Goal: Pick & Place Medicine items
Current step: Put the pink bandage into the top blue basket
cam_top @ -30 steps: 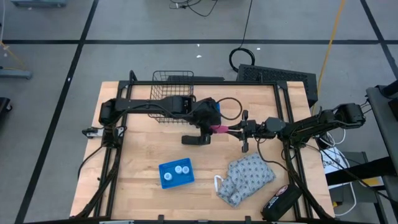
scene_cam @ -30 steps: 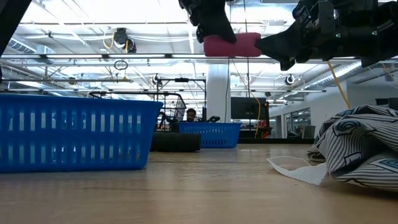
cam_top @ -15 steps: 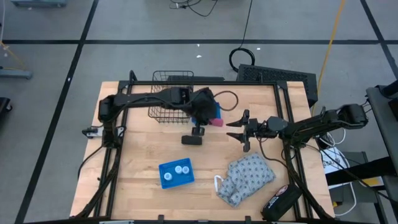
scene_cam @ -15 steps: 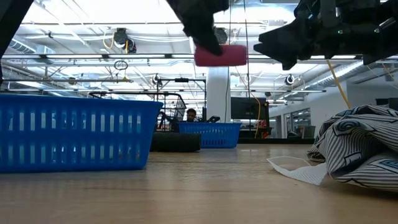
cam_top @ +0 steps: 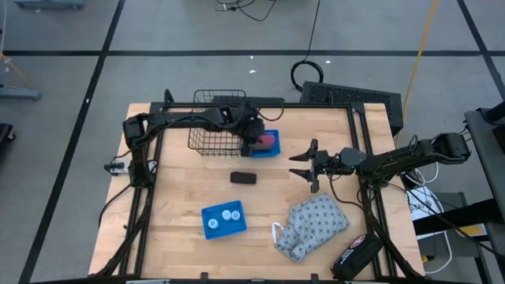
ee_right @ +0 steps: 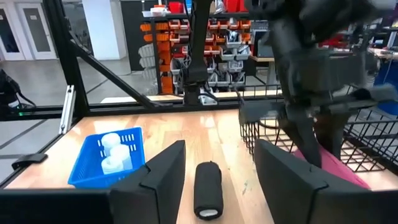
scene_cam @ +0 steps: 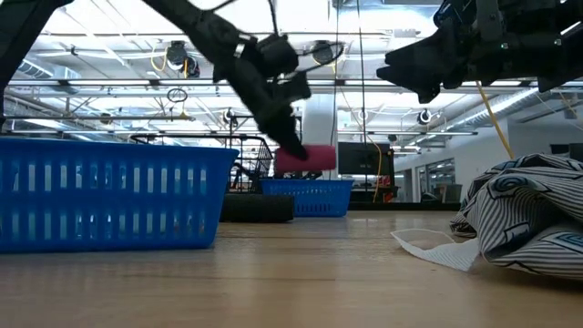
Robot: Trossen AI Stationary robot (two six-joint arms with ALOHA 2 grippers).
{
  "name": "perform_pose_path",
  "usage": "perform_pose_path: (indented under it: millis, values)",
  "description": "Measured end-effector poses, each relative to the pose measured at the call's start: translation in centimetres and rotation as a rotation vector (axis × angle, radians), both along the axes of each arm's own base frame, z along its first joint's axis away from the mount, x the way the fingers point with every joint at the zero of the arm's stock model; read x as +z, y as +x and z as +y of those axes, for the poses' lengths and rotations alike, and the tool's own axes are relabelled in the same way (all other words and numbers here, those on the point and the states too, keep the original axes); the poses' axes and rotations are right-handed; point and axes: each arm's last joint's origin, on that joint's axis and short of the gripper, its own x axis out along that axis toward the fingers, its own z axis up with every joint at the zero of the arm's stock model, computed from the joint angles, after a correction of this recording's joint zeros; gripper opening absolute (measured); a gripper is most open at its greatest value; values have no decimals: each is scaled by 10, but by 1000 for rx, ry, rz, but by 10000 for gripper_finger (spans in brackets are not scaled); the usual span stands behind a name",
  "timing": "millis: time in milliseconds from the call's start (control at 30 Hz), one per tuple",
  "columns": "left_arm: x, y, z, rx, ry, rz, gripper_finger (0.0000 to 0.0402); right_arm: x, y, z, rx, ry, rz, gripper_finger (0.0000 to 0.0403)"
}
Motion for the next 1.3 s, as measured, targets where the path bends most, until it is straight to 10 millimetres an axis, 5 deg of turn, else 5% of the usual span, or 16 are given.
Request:
perform_pose_path:
  millis: [200,767,1300]
  values:
    - [-19,-9,10,83,59,0,54,0,0,0,-2,-15,-3,172]
    - [-24,-7,1,88,79,-1,70,0,0,0,-5,-15,-4,171]
    - [-25,-3,-13,204,271,70,164,0,0,0,-3,-15,-3,171]
